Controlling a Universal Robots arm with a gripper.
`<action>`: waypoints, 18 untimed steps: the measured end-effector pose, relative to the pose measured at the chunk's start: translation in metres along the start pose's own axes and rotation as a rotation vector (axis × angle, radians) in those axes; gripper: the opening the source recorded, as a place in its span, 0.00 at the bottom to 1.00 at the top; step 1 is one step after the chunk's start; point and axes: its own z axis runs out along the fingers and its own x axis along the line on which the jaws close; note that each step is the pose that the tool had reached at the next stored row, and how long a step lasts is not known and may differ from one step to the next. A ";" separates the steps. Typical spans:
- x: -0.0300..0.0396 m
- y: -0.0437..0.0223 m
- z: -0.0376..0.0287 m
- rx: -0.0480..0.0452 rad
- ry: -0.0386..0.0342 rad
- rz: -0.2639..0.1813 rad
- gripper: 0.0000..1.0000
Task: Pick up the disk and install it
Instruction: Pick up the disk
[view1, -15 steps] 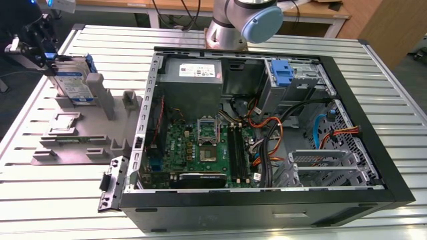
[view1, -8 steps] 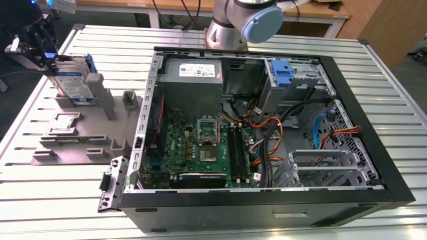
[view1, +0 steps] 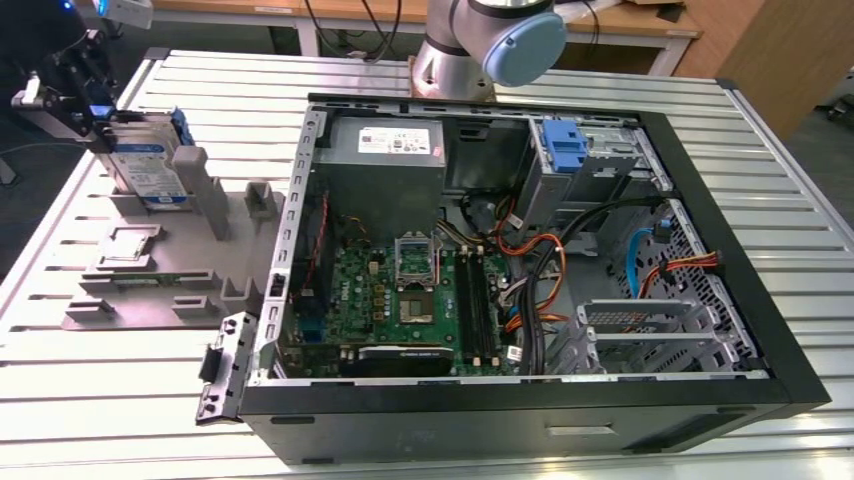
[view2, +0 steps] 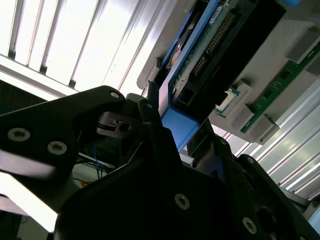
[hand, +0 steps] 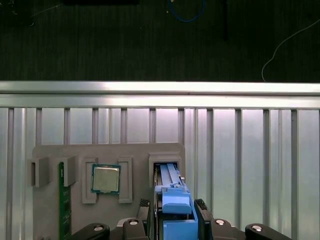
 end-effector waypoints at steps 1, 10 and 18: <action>-0.0001 0.0000 0.0000 -0.0001 0.0000 0.000 0.47; -0.0006 0.0000 0.0001 -0.0002 0.0001 0.000 0.47; -0.0006 0.0000 0.0001 -0.0002 0.0001 0.000 0.39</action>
